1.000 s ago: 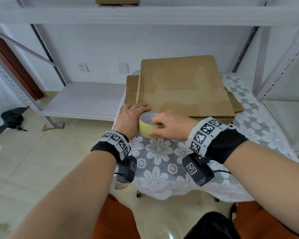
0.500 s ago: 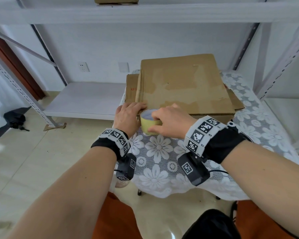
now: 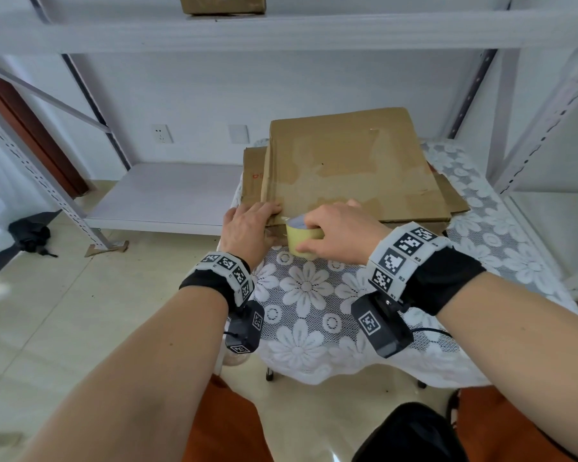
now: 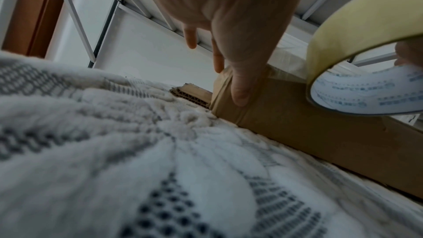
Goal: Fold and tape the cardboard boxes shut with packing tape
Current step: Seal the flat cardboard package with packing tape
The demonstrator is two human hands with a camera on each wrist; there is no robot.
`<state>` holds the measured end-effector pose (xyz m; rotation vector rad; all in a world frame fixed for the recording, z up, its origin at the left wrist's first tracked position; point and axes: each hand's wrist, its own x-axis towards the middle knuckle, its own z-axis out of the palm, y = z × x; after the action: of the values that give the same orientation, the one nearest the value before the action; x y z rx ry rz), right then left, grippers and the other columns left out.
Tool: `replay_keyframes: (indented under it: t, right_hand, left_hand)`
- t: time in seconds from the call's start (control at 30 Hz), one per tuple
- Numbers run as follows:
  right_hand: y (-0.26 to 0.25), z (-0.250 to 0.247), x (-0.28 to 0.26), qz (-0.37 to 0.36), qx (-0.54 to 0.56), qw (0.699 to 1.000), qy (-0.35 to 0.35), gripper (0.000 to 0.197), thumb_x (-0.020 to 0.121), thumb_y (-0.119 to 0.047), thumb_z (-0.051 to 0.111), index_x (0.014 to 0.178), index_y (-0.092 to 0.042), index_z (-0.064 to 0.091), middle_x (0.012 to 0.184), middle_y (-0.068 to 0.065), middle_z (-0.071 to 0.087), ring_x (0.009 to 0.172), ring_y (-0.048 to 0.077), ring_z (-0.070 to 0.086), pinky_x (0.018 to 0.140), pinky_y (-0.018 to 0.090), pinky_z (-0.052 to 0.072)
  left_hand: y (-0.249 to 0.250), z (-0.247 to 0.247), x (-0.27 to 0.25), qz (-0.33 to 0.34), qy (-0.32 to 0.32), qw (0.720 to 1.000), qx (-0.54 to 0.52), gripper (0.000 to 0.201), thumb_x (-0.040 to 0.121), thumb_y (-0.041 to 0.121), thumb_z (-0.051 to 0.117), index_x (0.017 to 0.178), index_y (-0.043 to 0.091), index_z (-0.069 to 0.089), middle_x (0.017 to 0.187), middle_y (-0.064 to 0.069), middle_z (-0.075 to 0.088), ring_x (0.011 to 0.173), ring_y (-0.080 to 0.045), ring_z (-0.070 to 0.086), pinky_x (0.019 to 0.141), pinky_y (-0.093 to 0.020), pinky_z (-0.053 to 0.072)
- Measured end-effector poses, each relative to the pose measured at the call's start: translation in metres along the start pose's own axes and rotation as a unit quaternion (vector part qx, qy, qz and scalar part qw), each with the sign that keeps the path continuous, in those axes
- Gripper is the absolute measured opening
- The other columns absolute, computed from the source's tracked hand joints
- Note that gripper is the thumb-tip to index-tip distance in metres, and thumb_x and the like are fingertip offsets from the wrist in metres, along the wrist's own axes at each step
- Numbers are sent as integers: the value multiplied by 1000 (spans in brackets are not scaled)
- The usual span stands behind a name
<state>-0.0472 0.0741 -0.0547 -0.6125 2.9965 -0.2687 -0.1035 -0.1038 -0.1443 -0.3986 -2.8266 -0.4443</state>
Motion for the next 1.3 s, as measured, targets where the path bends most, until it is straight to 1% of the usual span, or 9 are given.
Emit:
replay_keyframes:
  t: [0.23,0.37,0.6,0.73,0.9,0.97,1.07,1.2,1.3]
  right_hand:
    - [1,5,-2,10,-7,1000,17,36,87,-44,55,61,-24,40,65,-10,45,61,5,39,96,43,32]
    - [6,5,-5,28,-12,999,27,29,89,-49,53,70,-27,52,66,-12,47,66,10,44,96,42,31]
    - [5,7,-5,26,-50,997,61,37,89,-51,52,65,-26,44,64,-10,49,67,15,49,90,38,30]
    - [9,6,-7,38,-60,995,65,33,89,-53,53,85,-22,62,72,-8,57,73,15,54,95,36,34]
    - [4,8,-5,41,-83,993,78,31,90,-47,55,86,-17,60,74,-5,56,76,17,54,99,38,36]
    - [6,6,-5,44,-104,990,79,31,92,-42,54,75,-17,50,70,-4,51,73,19,50,92,38,40]
    - [14,3,-8,56,-110,990,67,42,92,-43,54,63,-18,35,64,-5,46,66,18,52,73,33,47]
    - [12,3,-10,55,-131,987,68,44,92,-43,55,62,-18,34,62,-4,44,62,17,48,65,31,40]
    - [9,5,-9,63,-141,985,76,43,92,-39,56,61,-17,34,61,-4,43,62,17,46,65,32,38]
  left_hand:
    - [2,2,-1,-4,9,1000,16,56,80,28,75,132,31,52,125,11,59,120,-18,47,108,-38,28]
    - [3,2,0,-5,6,1000,15,56,82,25,74,133,30,51,125,10,58,118,-19,47,105,-38,30]
    - [3,3,0,-8,5,1000,13,57,82,23,73,134,29,50,128,10,58,118,-19,48,104,-38,32]
    - [4,3,0,-7,2,1000,16,57,83,24,73,135,29,49,129,9,57,120,-19,47,105,-39,32]
    - [4,3,-1,-5,4,1000,16,56,83,22,72,135,29,50,128,9,58,120,-20,48,106,-39,32]
    - [3,3,-2,-4,7,1000,14,55,84,22,71,134,29,50,127,9,58,119,-19,49,106,-39,33]
    - [4,3,-1,-3,4,1000,15,56,83,24,72,134,29,49,127,9,58,120,-20,48,107,-40,33]
    - [6,4,0,-11,-2,1000,13,58,82,23,73,135,28,48,127,8,57,120,-21,48,106,-41,35]
    - [6,4,-1,-10,0,1000,16,59,82,23,73,136,28,48,126,7,58,117,-21,49,105,-40,36]
